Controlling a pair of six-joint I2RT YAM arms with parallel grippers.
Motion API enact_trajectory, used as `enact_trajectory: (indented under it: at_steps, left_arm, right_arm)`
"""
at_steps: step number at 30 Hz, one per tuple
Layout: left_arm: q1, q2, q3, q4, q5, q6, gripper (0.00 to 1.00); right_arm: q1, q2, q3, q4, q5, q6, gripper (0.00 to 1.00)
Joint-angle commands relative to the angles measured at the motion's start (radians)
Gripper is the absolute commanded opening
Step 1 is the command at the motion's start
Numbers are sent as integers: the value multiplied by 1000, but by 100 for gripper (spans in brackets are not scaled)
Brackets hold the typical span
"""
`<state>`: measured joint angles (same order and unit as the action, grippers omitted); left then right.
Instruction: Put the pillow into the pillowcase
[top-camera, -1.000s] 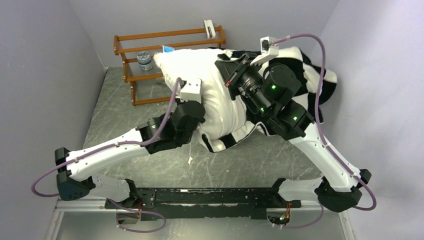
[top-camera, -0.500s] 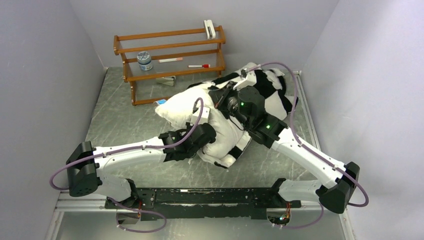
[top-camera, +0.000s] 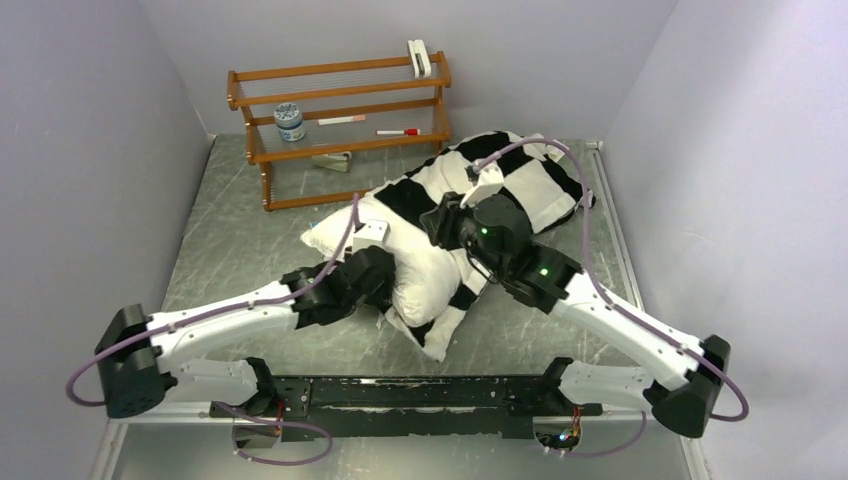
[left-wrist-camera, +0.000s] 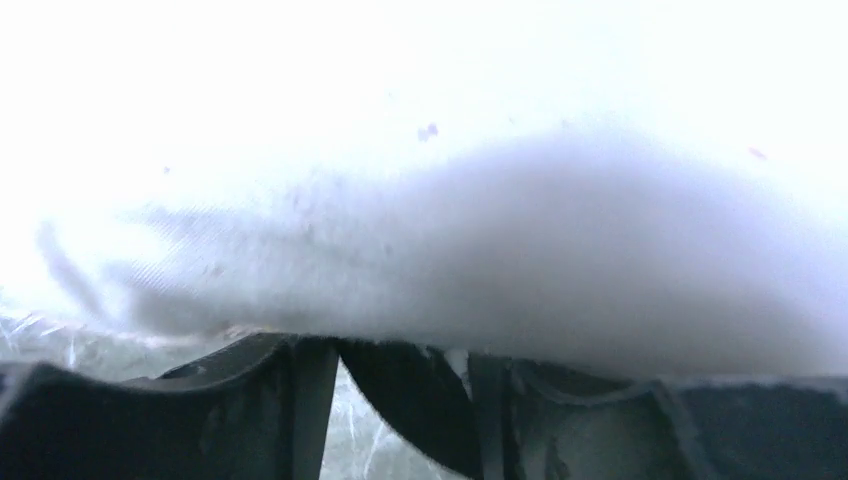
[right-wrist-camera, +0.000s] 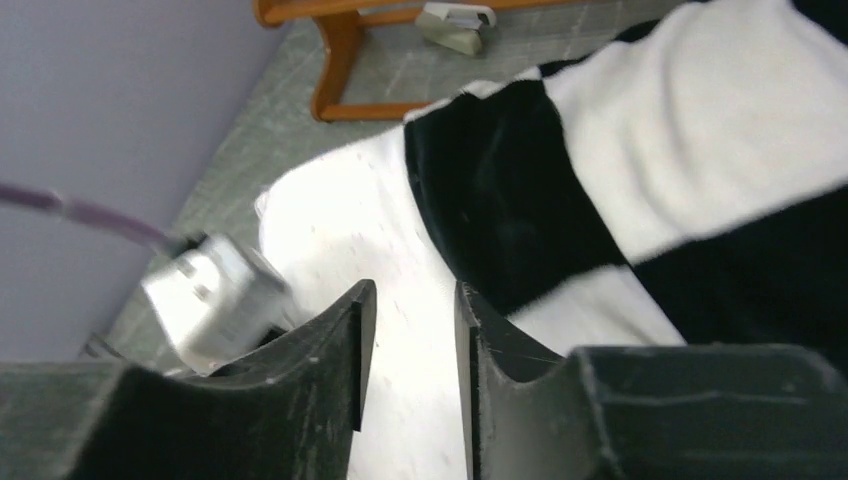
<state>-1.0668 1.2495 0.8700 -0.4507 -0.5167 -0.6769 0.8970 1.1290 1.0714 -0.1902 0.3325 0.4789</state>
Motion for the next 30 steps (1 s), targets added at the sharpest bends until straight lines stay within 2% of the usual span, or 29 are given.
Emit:
enact_trajectory:
  at_steps: [1,5,8,15,18,21,26,30]
  left_arm:
    - [15,-125,28,-4,114,6,56]
    - [18,-187,69,-121,132,-16,59]
    - [17,-248,56,-156,163,-38,60]
    - [17,-311,43,-170,257,10,65]
    - [16,-296,51,-192,308,16,80]
    - [16,-279,44,-231,338,13,82]
    - [15,-282,-37,-196,384,-16,85]
    - [14,-253,-117,-87,390,-51,88]
  right_arm:
    - [5,-126,-27,-170,-38,-69,41]
    - [5,-193,-108,-269,-57,-28,46]
    - [6,-223,-171,-277,-58,-12,46]
    - [6,-137,-192,-281,-94,-98,47]
    - [6,-119,-194,-275,-128,-154,50]
    - [6,-116,-210,-265,-155,-190,51]
    - [6,-95,-258,-192,-108,-237,52]
    - [6,-48,-262,-130,-47,-291,49]
